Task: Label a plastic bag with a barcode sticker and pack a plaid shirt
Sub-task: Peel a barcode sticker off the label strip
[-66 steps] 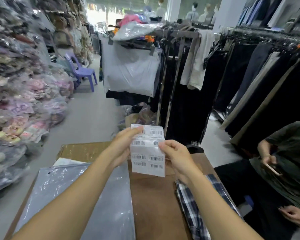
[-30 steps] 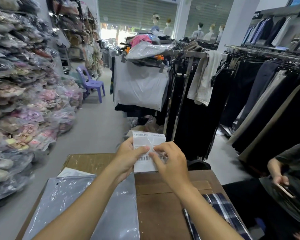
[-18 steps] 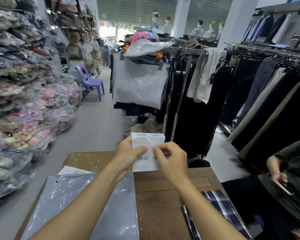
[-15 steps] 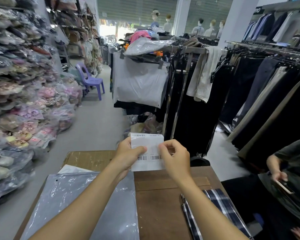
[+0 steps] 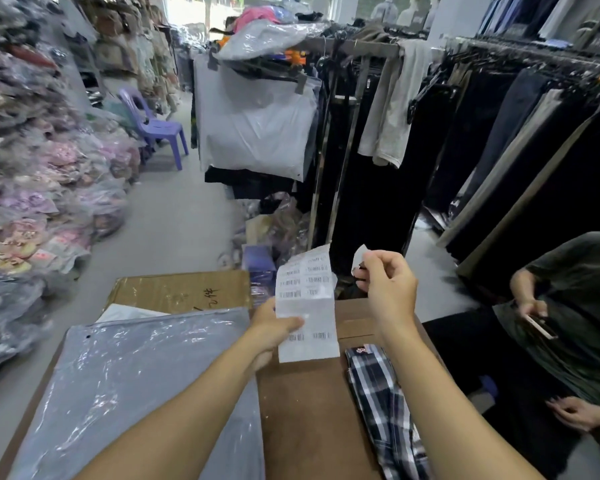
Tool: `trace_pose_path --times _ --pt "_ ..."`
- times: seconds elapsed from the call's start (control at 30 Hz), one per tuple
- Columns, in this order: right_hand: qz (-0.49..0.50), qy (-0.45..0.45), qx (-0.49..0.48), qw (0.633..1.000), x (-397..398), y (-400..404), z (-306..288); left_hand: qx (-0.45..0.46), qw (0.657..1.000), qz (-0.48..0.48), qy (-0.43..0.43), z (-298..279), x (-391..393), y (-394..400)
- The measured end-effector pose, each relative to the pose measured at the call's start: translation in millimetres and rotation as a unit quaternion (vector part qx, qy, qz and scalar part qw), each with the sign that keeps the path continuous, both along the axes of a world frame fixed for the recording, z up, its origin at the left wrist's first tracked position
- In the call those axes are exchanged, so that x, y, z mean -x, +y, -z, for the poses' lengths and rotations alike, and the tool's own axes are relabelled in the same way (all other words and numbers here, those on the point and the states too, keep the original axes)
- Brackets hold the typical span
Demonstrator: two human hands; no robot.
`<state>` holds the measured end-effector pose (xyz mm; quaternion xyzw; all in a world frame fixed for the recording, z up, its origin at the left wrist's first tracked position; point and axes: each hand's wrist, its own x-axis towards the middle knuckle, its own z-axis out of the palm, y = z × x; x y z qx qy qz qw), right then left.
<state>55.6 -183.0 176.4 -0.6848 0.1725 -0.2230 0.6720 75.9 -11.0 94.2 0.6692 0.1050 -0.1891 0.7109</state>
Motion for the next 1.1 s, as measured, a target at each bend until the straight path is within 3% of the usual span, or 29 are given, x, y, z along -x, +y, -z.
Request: trace_pose_path --times 0.17,0.27,0.37,0.43,0.53,0.7,0.83,0.9,0.97,1.03,1.1 --pt "-0.042 0.041 0.026 0.998 8 -1 25 -0.124 0.991 0.021 0.042 58 26 -16" --pt "-0.059 0.062 0.042 0.996 13 1 36 -0.246 0.968 0.042 0.009 70 33 -22" --pt "-0.075 0.079 0.056 0.992 18 5 42 -0.313 0.947 0.065 -0.039 77 36 -24" --pt "-0.09 0.088 0.069 0.99 20 7 46 -0.368 0.919 0.117 -0.075 84 40 -23" --pt "-0.102 0.102 0.088 0.986 23 6 53 -0.452 0.869 0.195 -0.055 95 43 -19" --pt "-0.115 0.123 0.097 0.981 25 3 64 -0.591 0.765 0.243 -0.085 102 50 -18" --pt "-0.126 0.134 0.107 0.977 25 3 74 -0.617 0.739 0.245 -0.116 101 58 -26" --pt "-0.129 0.129 0.124 0.975 25 4 78 -0.599 0.755 0.239 -0.119 95 60 -29" --pt "-0.129 0.12 0.144 0.974 26 5 81 -0.529 0.815 0.187 -0.145 82 56 -29" --pt "-0.135 0.102 0.168 0.971 28 10 82 -0.365 0.917 0.087 -0.136 62 45 -26" --pt "-0.147 0.082 0.228 0.959 31 18 83 -0.123 0.992 -0.008 -0.022 37 32 -20"
